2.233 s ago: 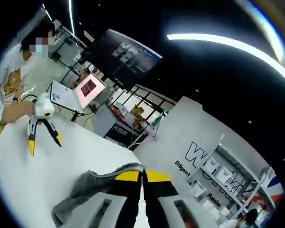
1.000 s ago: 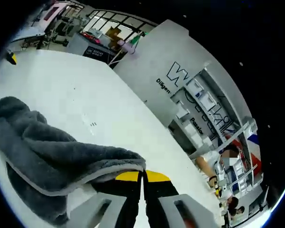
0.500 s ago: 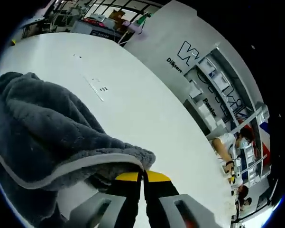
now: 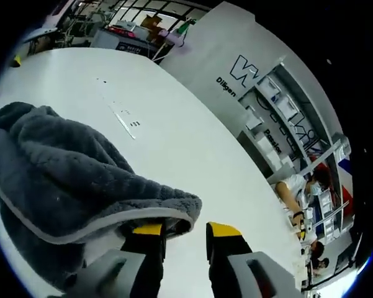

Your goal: Fold the towel on the table until its edges align and the towel forms a compact rectangular stack.

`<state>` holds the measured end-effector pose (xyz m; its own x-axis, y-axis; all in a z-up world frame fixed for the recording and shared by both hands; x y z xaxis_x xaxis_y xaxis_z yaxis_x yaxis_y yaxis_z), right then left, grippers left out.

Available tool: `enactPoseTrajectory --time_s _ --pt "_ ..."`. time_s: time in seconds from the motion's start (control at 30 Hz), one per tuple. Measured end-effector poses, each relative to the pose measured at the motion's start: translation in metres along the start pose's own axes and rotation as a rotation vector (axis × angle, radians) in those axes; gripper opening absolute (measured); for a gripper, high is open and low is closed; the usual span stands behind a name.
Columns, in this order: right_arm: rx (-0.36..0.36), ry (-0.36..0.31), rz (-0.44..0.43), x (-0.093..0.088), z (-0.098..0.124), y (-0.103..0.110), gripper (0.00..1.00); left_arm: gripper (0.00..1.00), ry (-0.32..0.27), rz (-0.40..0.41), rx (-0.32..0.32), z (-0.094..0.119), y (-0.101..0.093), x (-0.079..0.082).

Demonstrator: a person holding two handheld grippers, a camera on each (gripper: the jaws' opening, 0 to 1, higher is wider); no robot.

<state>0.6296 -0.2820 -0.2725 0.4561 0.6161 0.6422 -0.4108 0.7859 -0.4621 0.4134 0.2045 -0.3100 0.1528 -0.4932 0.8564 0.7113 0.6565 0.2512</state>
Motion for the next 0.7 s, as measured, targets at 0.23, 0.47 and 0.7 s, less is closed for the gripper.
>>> enactPoseTrajectory --time_s 0.23,0.47,0.7 --pt "-0.003 -0.021 0.034 0.006 0.039 -0.003 0.62 0.97 -0.005 0.004 0.005 0.001 0.002 0.0" --pt "0.008 -0.052 0.094 0.011 0.082 -0.003 0.68 0.97 -0.003 0.004 0.009 0.001 0.003 0.0" --pt "0.108 -0.111 0.088 0.001 0.124 0.018 0.81 0.97 0.011 -0.002 0.012 0.0 0.003 -0.002"
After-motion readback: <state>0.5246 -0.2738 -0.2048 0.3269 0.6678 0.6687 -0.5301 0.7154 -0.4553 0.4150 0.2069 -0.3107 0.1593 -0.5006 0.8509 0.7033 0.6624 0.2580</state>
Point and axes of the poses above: the point that each gripper's makers call its tool centre point, and the gripper's own axes: z roughly backward along the fingers, y roughly to its left, x roughly out of its top, the point moved 9 cm from there along z, roughly backward along the fingers, and after that the axes turned 13 degrees about -z, right-handed, at the moved point
